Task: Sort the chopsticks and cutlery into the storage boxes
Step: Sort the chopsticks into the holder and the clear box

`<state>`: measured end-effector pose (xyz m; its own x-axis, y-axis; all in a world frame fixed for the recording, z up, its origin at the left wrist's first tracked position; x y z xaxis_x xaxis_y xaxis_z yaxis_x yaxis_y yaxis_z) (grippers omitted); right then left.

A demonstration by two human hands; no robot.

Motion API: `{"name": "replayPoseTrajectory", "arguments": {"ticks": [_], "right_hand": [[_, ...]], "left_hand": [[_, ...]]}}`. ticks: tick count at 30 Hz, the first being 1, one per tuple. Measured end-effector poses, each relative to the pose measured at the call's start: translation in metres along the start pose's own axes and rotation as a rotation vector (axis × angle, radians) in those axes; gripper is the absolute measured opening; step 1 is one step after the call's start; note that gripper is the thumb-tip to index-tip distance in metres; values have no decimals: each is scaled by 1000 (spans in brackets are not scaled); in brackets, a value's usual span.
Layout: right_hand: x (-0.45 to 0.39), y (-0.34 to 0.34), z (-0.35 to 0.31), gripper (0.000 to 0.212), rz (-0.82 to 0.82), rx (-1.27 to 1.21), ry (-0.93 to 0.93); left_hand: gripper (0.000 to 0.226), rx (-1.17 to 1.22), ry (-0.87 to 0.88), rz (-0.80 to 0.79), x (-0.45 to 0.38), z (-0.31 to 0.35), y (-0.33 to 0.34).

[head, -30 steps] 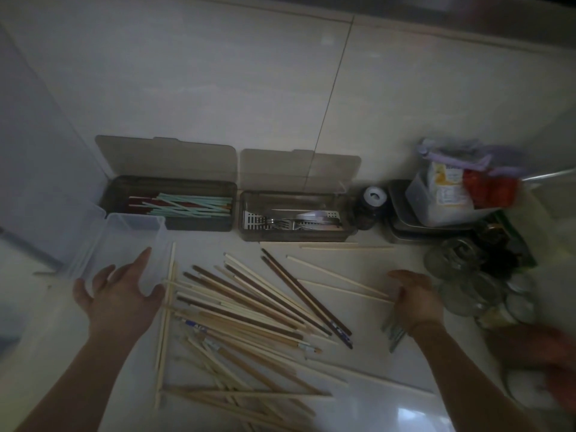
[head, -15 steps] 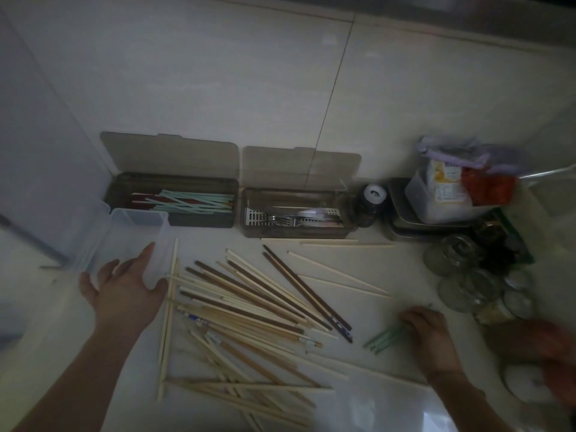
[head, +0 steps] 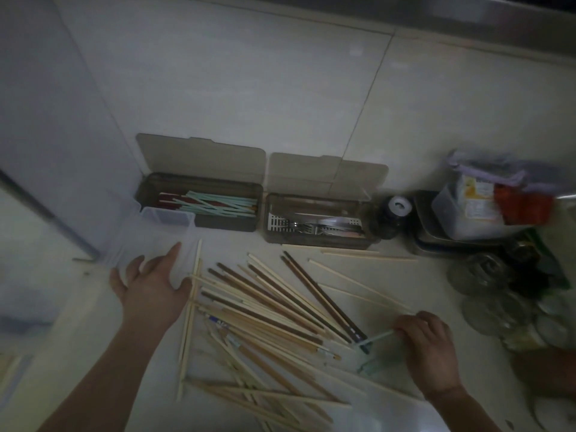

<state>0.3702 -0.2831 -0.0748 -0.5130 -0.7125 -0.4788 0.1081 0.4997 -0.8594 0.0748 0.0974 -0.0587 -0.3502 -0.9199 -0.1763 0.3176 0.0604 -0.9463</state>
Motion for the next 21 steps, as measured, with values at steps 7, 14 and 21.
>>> {"name": "replayPoseTrajectory", "arguments": {"ticks": [7, 14, 21], "right_hand": [[-126, 27, -98, 15, 30, -365, 107], [-244, 104, -214, 44, -250, -440, -142], [-288, 185, -258, 52, -602, -184, -158]], "left_hand": [[65, 9, 27, 38, 0, -2, 1], [70, 29, 11, 21, 0, -3, 0], [67, 70, 46, 110, 1, -3, 4]]}}
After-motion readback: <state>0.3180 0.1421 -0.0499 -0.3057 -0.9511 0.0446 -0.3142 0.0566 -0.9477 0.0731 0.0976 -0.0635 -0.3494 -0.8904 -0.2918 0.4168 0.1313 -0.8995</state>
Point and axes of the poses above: each hand's wrist, its own x-axis away from the middle knuckle, its own y-axis out of the palm, z = x × y, the point moved 4 cm from there along -x, towards the middle knuckle, and after that the axes turned 10 degrees about z, right-handed, at the moved point
